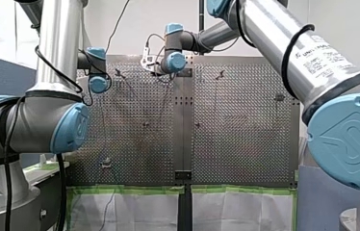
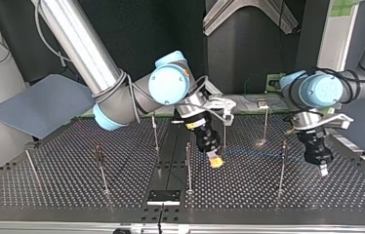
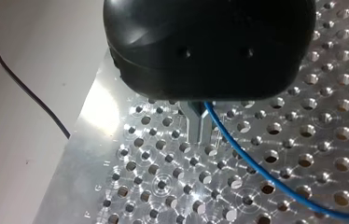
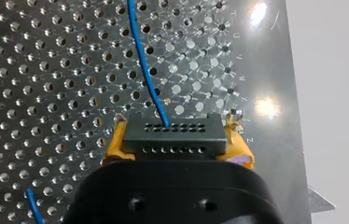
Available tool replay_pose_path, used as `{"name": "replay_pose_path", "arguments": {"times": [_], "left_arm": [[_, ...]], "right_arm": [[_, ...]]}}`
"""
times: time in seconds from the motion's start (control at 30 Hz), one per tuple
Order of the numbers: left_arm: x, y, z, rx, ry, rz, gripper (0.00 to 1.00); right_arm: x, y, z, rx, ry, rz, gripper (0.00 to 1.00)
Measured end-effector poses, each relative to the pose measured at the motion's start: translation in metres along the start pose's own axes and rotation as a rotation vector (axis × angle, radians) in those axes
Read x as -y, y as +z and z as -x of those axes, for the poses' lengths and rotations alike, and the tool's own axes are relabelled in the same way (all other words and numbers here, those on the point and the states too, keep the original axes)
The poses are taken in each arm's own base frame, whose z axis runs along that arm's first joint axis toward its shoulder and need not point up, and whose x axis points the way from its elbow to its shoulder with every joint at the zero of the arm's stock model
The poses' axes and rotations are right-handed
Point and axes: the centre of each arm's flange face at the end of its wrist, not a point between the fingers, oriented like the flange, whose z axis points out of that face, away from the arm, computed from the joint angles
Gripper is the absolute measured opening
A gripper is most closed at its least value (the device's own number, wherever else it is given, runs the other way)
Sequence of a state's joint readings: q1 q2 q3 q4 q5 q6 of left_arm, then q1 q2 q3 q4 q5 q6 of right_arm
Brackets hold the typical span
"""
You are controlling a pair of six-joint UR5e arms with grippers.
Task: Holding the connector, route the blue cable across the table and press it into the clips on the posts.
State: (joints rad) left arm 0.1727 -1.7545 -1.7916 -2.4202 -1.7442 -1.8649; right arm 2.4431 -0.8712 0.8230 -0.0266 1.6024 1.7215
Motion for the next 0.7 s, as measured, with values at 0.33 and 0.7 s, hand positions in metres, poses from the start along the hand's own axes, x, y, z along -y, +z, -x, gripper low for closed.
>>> {"name": "replay_pose_path", "arguments": {"times": [0.33,0.7], "left_arm": [[0.001,0.0,-0.001,-0.014,-0.031,-0.033,0.35],[-0.003,-0.012,-0.01,-0.119,-0.06,0.004,1.0]], "right_arm": [[-0.003,0.0,0.002,0.003,-0.008,0.019,0.0],[-0.005,-0.001,0.002,0.009,-0.017,0.041,0.0]]}}
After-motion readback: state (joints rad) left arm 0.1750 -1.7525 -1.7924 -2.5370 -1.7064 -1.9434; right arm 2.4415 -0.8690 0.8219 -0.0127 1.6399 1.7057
